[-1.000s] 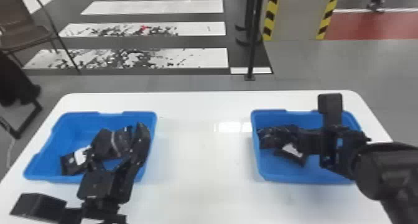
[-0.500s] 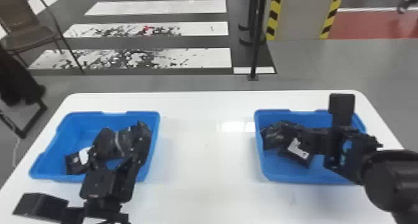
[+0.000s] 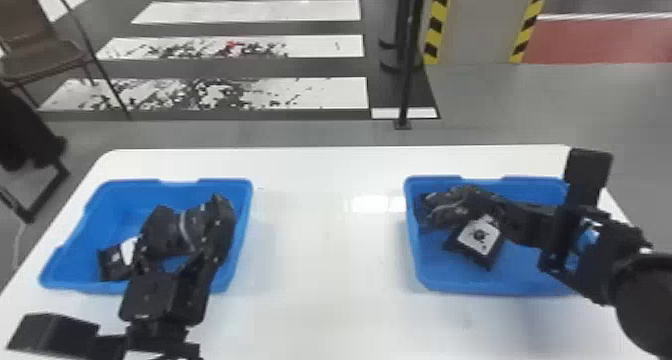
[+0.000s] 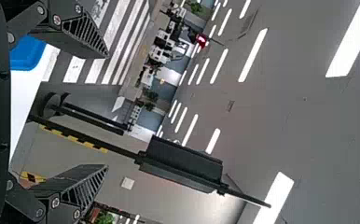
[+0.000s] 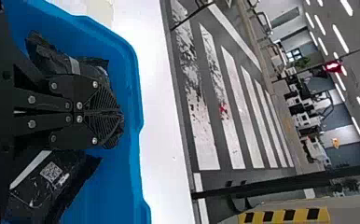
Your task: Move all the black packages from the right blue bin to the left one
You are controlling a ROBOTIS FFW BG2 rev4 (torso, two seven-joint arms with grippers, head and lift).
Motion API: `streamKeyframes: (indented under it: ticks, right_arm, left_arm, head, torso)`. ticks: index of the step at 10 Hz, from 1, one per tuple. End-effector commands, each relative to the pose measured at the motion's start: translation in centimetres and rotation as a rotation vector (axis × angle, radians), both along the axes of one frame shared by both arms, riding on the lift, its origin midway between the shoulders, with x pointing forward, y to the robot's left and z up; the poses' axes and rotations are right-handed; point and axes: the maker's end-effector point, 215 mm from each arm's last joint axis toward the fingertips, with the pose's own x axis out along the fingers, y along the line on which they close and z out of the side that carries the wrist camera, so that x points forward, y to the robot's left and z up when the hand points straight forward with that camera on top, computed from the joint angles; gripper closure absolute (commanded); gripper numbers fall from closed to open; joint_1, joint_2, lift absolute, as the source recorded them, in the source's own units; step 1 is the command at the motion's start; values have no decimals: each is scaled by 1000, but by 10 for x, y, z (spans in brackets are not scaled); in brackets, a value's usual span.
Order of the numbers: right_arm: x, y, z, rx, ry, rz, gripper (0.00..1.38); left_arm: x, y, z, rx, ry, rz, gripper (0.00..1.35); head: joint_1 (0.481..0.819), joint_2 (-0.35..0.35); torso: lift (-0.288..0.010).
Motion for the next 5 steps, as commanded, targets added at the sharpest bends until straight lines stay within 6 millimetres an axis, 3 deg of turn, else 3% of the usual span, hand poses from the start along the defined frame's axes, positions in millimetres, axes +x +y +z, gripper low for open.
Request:
streamKeyframes:
  ticks: [1,3,5]
  right_arm:
    - [-11,-4,26,75,-42,-4,1190]
    - [-22,14,66,195,-104,44,1190]
    - [-27,56,104,346,-160,147,1190]
  left_arm:
    - [-3,0,5,-11,-17,12,216]
    - [-3,-2,7,-85,-24,11,216]
    - [-1,-24,15,-268,-25,-44,220]
  head:
    - [695,29]
    - [695,27]
    - [695,46]
  torso:
    - [-154]
    - [-154]
    - [-154]
